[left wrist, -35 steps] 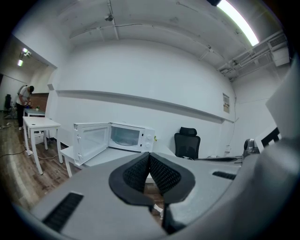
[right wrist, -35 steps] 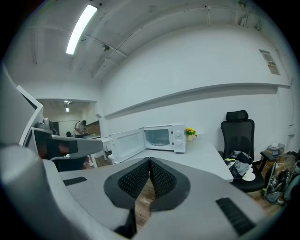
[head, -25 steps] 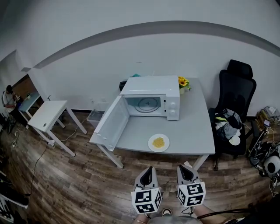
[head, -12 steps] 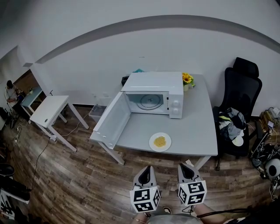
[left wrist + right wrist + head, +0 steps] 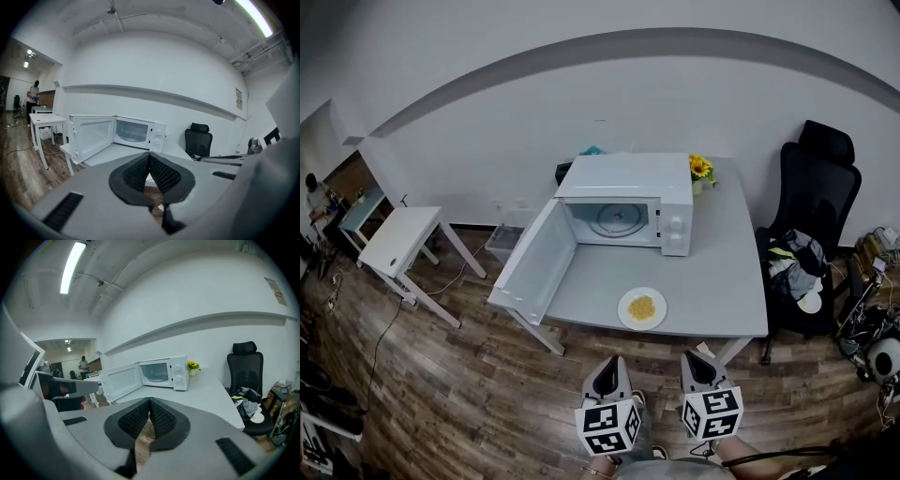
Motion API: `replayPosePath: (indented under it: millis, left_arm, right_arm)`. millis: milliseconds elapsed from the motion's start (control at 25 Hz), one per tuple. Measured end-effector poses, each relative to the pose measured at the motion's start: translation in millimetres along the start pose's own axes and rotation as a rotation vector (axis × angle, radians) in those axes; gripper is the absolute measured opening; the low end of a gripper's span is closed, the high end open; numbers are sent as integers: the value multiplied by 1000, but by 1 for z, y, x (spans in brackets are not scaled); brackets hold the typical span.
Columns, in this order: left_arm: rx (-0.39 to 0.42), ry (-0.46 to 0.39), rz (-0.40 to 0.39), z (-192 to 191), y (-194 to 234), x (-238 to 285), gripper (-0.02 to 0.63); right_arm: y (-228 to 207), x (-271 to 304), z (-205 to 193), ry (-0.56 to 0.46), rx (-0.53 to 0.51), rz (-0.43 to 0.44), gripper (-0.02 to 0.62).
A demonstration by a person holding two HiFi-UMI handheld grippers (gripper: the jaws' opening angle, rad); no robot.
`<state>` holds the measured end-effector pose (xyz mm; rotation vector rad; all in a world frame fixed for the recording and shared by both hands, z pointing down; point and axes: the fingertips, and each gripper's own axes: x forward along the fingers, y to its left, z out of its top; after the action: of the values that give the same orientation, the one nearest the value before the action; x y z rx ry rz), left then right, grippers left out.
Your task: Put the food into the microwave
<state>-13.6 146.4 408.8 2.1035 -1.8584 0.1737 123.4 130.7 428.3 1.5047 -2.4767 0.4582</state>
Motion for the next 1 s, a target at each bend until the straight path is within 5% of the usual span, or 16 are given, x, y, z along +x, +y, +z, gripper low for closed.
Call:
replayPosePath:
  millis: [1000]
  left_arm:
    - [5, -11, -37, 51, 49, 107, 2]
  right_arm:
    - [-16, 110, 58, -26, -12, -32, 15]
